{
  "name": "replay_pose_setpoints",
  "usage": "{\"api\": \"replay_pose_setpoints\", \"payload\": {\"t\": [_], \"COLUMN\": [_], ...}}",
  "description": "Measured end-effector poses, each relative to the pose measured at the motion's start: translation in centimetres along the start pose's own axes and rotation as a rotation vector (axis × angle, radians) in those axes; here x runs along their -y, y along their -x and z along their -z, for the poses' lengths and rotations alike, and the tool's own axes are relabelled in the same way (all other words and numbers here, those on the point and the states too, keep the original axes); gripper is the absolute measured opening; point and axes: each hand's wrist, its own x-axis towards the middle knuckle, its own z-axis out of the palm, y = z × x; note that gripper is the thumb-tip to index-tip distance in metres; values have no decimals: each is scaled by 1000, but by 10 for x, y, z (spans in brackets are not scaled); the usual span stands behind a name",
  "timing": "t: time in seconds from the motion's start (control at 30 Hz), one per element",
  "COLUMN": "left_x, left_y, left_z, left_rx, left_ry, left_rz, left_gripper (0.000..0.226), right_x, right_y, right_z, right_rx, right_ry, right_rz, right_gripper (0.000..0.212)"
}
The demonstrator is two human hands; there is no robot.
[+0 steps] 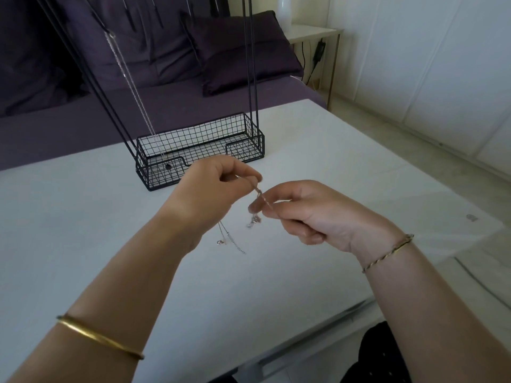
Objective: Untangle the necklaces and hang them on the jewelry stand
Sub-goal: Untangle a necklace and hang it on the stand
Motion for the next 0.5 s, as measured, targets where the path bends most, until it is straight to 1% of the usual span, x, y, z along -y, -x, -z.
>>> {"api": "replay_pose_setpoints", "payload": {"t": [0.07, 0.13, 0.17, 0.23, 0.3, 0.4, 0.5], "left_x": [1, 0, -1, -3, -4, -4, -4], "left_y": [0, 1, 2, 3, 5, 6, 6], "left_z": [0, 0, 0, 1, 1, 2, 3], "left_rx": [10, 23, 27, 32, 25, 5, -4], "left_ry": [17, 52, 86, 157, 157, 144, 167], "left_rz": [28, 56, 73, 108, 132, 168, 212], "left_gripper": [12, 16, 19, 25, 28, 32, 33], "right_x": [1, 0, 0, -1, -2, -5, -6], "right_y": [-1, -1, -1, -2, -3, -6, -6], "right_z": [-1, -1, -2, -5, -7, -7, -8], "right_rx": [-6, -19, -12, 14, -4, -159, -330], "right_ry": [25, 28, 30, 30, 11, 79, 176], "right_rz": [11, 17, 18, 14, 16, 56, 143], "right_gripper": [13, 17, 17, 9, 10, 14, 12]}}
